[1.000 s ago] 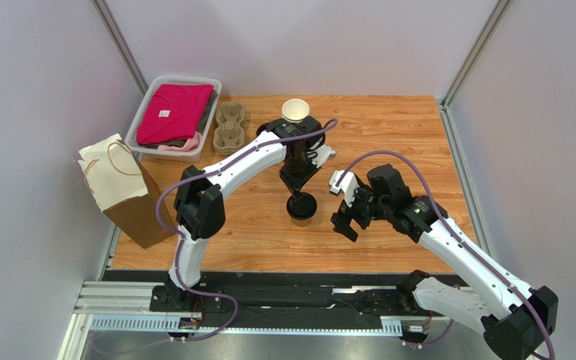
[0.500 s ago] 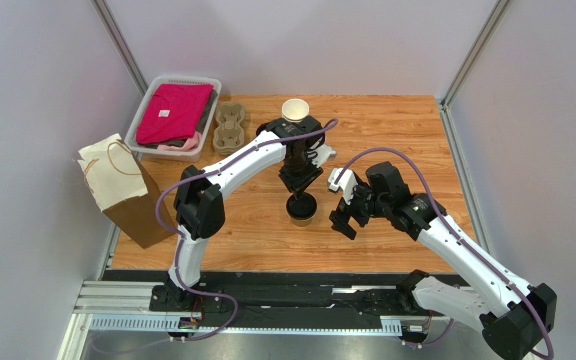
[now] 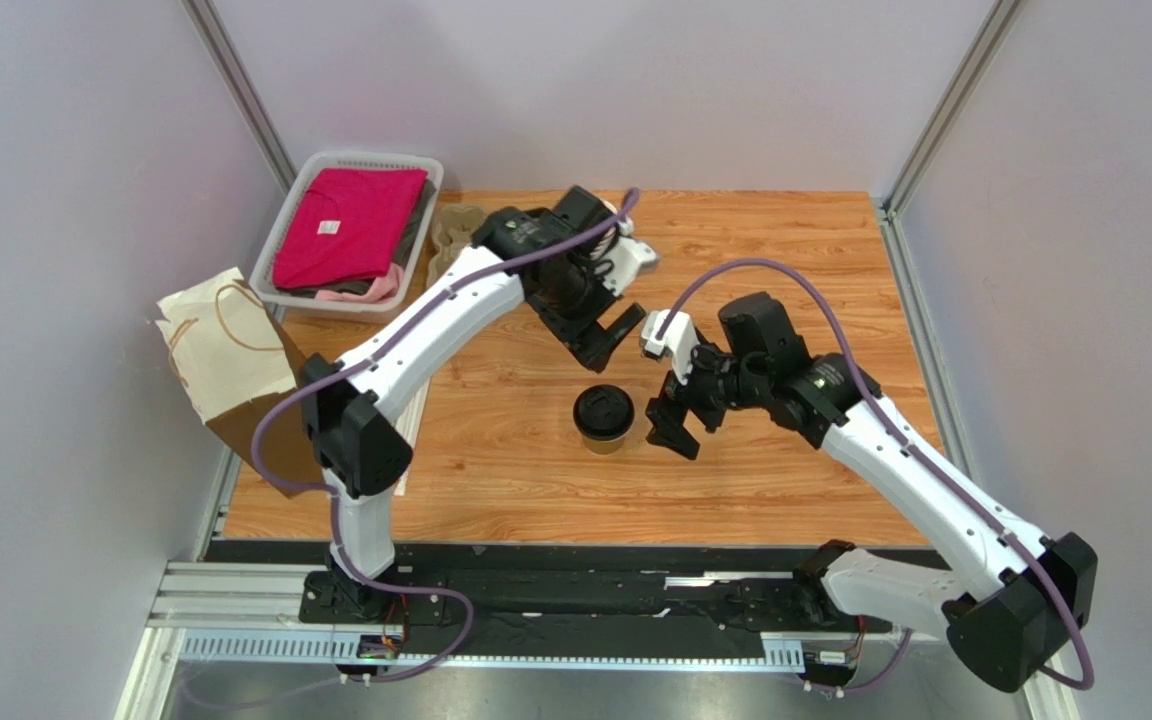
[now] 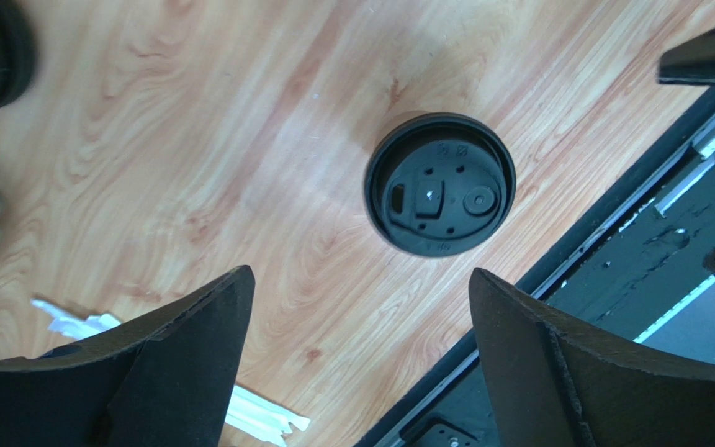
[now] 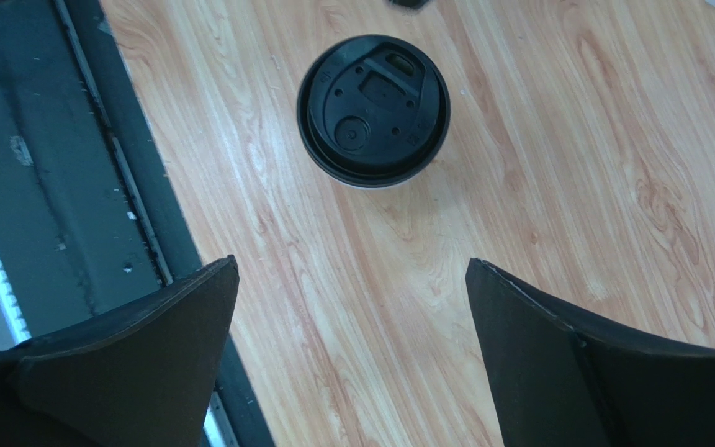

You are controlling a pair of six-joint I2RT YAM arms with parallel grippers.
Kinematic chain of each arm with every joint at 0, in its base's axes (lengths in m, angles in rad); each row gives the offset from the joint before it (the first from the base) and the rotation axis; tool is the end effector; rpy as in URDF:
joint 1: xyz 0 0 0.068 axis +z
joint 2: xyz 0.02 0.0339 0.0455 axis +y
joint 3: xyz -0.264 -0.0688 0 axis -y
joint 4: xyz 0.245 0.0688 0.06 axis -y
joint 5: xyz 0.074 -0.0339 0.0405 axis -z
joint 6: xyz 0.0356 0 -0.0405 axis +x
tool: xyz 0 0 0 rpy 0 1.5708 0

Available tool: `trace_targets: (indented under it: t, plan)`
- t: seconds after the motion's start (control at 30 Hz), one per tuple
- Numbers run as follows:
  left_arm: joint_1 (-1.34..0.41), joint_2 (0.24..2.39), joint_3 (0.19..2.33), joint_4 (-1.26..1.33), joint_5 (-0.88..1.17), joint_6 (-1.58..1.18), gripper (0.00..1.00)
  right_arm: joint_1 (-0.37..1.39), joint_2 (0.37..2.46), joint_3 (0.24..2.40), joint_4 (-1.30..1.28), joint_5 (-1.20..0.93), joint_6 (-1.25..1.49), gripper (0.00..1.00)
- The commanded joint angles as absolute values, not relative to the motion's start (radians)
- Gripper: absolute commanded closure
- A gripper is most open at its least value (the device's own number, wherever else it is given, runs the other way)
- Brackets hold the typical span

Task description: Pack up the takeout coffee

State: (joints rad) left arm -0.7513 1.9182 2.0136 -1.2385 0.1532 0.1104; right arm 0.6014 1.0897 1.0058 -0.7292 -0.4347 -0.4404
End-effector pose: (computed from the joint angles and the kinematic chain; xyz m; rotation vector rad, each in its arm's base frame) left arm 0.2837 -0.2725 0.3454 1.1934 2.4862 -0.3895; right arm 0.1730 0.1369 0.3096 -1.3527 1.9412 0.5943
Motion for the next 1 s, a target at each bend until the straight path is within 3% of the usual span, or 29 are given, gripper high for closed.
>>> trace_targets:
  t: [0.0,0.13,0.2,0.27,0.33,0.43,0.57,0.97]
  plan:
    - [-0.625,1.76,2.034,-1.207,0.235,0.077,0.03,0.6,1.156,1.158,-0.795,-0.541,-0.388,0.01]
    - [-0.47,1.584,1.877,-0.978,0.375,-0.089,0.03,0.6,1.241,1.23,-0.792,-0.656,-0.263,0.02]
    - [-0.342,1.431,1.651,-0.65,0.573,-0.24,0.02,0.6,1.299,1.239,-0.773,-0.733,-0.16,0.04]
    - [-0.27,1.343,1.439,-0.318,0.676,-0.329,0.02,0.6,1.344,1.238,-0.727,-0.834,-0.082,0.09]
    - [-0.259,1.278,1.381,-0.218,0.757,-0.345,0.01,0.6,1.414,1.252,-0.693,-0.894,0.019,0.2]
    - [-0.267,1.328,1.432,-0.299,0.864,-0.336,0.01,0.6,1.506,1.301,-0.672,-0.946,0.086,0.25]
    - [-0.319,1.373,1.499,-0.501,0.781,-0.198,0.01,0.598,1.587,1.312,-0.647,-0.986,0.159,0.28]
    - [-0.457,1.377,1.396,-0.48,0.655,-0.117,0.01,0.528,1.766,1.24,-0.68,-1.157,0.213,0.4]
